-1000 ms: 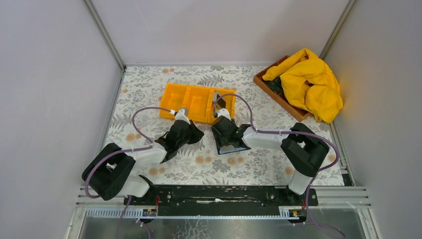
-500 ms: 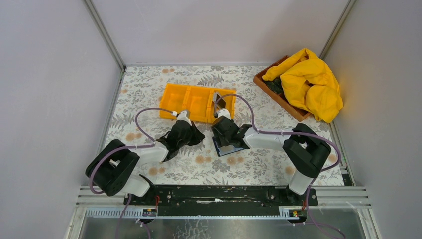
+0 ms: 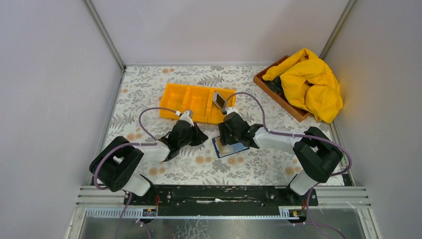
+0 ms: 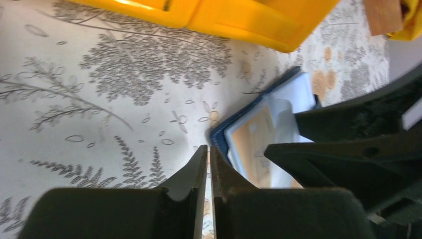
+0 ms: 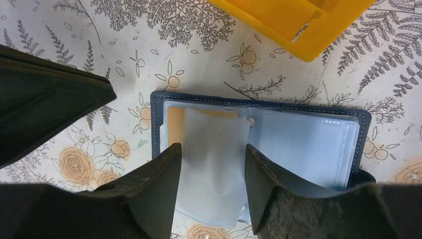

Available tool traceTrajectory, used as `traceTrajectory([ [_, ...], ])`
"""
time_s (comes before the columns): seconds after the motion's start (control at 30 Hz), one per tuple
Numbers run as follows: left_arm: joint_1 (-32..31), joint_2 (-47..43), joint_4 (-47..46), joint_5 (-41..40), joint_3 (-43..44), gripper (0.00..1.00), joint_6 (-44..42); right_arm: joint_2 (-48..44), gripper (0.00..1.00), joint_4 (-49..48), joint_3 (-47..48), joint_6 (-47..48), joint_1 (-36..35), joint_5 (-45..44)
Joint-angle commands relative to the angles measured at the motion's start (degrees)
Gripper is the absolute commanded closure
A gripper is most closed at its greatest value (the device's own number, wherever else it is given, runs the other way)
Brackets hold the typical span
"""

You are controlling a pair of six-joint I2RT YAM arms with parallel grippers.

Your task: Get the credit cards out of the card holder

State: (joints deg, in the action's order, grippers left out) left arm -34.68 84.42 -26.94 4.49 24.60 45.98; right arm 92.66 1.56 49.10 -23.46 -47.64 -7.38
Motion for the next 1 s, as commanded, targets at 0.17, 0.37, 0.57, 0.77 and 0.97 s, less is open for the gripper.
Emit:
traceTrajectory([
  [0.17,0.5,3.0,-14.9,10.8,-0.6,0.87,1.1,-4.4,0.46,-8.8,-4.9,-4.5,5.9,15.1],
  [0.37,0.4,6.6,-16.9,13.9,0.5,0.86,2.4,-6.1,0.46,-14.3,-8.0,-7.8,8.9,23.9],
  [0.57,-0.4,9.0,-15.8,14.8,2.4,0.88,2.0,-7.1,0.45,-16.8,-9.1,-9.3,9.6,28.0],
  [0.77,-3.4,11.5,-14.8,14.4,4.8,0.89,1.9,-7.2,0.45,-17.2,-9.4,-9.3,9.8,28.7],
  [0.97,-6.4,13.8,-14.8,14.7,7.2,0.89,2.7,-7.1,0.44,-17.9,-10.3,-9.4,9.8,28.8],
])
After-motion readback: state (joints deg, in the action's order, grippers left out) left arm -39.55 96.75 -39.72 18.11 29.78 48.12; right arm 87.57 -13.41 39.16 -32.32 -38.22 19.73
